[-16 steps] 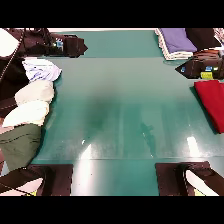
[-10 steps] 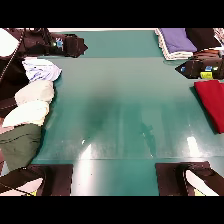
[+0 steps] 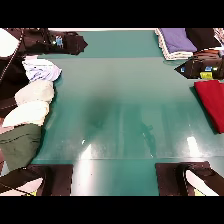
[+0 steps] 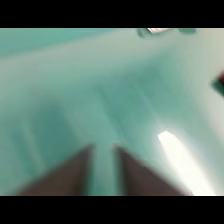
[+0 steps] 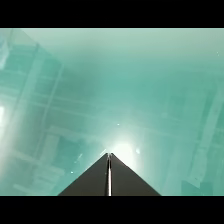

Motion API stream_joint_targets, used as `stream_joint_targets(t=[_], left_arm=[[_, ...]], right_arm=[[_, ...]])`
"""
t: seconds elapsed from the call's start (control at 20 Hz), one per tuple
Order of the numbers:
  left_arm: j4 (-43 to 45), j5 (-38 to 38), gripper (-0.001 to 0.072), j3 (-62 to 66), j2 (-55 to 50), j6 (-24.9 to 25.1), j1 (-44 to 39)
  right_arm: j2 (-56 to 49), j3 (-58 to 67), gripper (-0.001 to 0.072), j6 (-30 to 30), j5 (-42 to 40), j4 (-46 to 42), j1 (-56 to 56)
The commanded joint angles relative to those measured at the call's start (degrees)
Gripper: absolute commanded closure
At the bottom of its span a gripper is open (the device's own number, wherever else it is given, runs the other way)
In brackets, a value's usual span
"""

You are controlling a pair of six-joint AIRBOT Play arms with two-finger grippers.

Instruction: Fold the shirts.

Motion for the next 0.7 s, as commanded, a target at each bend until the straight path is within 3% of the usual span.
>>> stream_joint_targets(t=[0.0, 0.1, 0.35, 0.65], left_arm=[[14.5, 5.1, 0.0088, 0.0, -1.0, -5.6, 2.9], [21.5, 2.8, 0.0087, 0.0, -3.9, -9.9, 8.4], [21.9, 1.4, 0.0087, 0.0, -16.1, -10.1, 21.5], [21.9, 7.4, 0.0087, 0.0, -29.2, -10.1, 28.0]], right_arm=[[0.0, 0.0, 0.0694, 0.0, 0.2, 0.0, 0.1], [0.0, 0.0, 0.0694, 0.0, 0.2, 0.0, 0.1], [0.0, 0.0, 0.0694, 0.0, 0.2, 0.0, 0.1], [0.0, 0.0, 0.0694, 0.0, 1.1, 0.0, 0.1]])
